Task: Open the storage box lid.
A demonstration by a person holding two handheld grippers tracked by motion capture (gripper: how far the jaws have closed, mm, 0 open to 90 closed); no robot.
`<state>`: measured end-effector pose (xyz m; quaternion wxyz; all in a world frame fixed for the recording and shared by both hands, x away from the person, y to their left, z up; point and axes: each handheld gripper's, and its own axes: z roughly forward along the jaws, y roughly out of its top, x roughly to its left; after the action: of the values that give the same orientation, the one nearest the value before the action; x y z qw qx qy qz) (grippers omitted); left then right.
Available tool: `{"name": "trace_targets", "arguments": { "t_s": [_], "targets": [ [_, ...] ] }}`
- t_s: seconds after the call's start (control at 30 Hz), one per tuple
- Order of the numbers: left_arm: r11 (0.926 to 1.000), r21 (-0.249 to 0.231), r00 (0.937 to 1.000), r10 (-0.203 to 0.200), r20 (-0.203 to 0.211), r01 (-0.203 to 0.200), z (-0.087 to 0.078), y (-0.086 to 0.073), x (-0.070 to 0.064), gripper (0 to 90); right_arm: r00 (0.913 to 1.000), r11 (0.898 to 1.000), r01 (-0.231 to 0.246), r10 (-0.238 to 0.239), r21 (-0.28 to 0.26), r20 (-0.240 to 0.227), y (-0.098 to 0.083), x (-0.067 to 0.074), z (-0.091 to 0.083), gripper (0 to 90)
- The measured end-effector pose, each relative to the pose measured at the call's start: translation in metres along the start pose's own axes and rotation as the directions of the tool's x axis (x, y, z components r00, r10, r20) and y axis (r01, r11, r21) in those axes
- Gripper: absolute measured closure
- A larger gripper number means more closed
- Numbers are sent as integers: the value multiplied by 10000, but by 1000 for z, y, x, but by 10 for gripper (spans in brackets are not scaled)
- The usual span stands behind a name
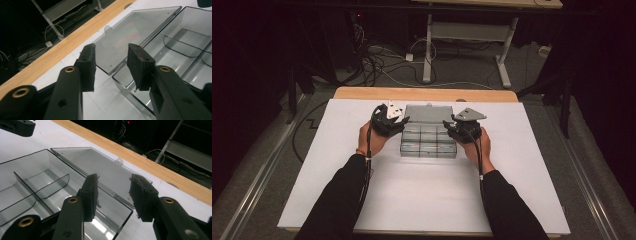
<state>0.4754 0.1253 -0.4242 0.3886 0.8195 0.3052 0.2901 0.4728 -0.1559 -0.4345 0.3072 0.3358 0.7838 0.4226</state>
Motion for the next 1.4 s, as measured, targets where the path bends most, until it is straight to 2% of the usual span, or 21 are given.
{"name": "trace_targets", "arguments": {
  "t_s": [0.07, 0.1, 0.13, 0.17, 0.2, 0.3, 0.33, 0.4, 0.53, 0.63, 0.73, 0.8, 0.9, 1.1, 1.27, 1.4],
  "targets": [
    [10000, -45, 10000, 70, 22, -70, -4, 0, -1, 569, 9999, 9999, -83, 82, -101, -105, 0, 1, -3, 562],
    [10000, -32, 10000, 59, 80, -59, -5, 0, -2, 526, 9997, 9998, -175, 174, -121, -153, 0, 1, -5, 544],
    [9999, -57, 9999, 98, 107, -98, -7, 0, -2, 520, 9997, 9997, -205, 203, -148, -143, 1, 1, -7, 526],
    [9994, -4, 9993, 350, 86, -350, -9, 0, -2, 517, 9997, 9997, -187, 185, -169, -136, 1, 1, -8, 515],
    [9991, 3, 9990, 435, 74, -435, -11, 1, -3, 479, 9997, 9996, -200, 197, -201, -138, 2, 1, -10, 498],
    [9976, -108, 9976, 683, 74, -683, -17, 1, -7, 471, 9995, 9990, -299, 295, -344, -116, 3, 1, -14, 442],
    [9977, -136, 9977, 666, 124, -664, -18, 1, -7, 436, 9995, 9989, -303, 301, -363, -72, 3, 1, -16, 420],
    [9974, -294, 9975, 660, 246, -653, -23, 1, -10, 433, 9998, 9983, -192, 195, -547, 38, 3, 3, -21, 393],
    [9955, -497, 9962, 823, 290, -808, -30, 1, -16, 384, 9997, 9971, -112, 96, -749, -227, 2, 6, -28, 335],
    [9939, -651, 9951, 915, 387, -889, -35, -2, -20, 352, 9992, 9962, 109, -142, -861, -386, 3, 12, -33, 314],
    [9918, -855, 9943, 990, 400, -953, -42, -4, -24, 350, 9987, 9937, 344, -381, -1069, -325, 3, 15, -39, 296],
    [9913, -974, 9948, 931, 403, -888, -46, -6, -26, 312, 9987, 9922, 340, -382, -1199, -329, 3, 18, -44, 279],
    [9887, -1173, 9940, 990, 454, -931, -53, -10, -30, 306, 9979, 9898, 427, -488, -1358, -423, 2, 21, -50, 267],
    [9825, -1530, 9936, 1107, 236, -1058, -66, -16, -42, 241, 9956, 9848, 664, -762, -1605, -553, -3, 27, -61, 249],
    [9743, -1771, 9884, 1477, 350, -1393, -76, -20, -53, 235, 9929, 9780, 867, -1003, -1895, -633, -6, 33, -71, 241],
    [9709, -1909, 9869, 1555, 428, -1447, -81, -23, -60, 235, 9917, 9776, 906, -1061, -1898, -730, -9, 37, -77, 241]
  ]
}}
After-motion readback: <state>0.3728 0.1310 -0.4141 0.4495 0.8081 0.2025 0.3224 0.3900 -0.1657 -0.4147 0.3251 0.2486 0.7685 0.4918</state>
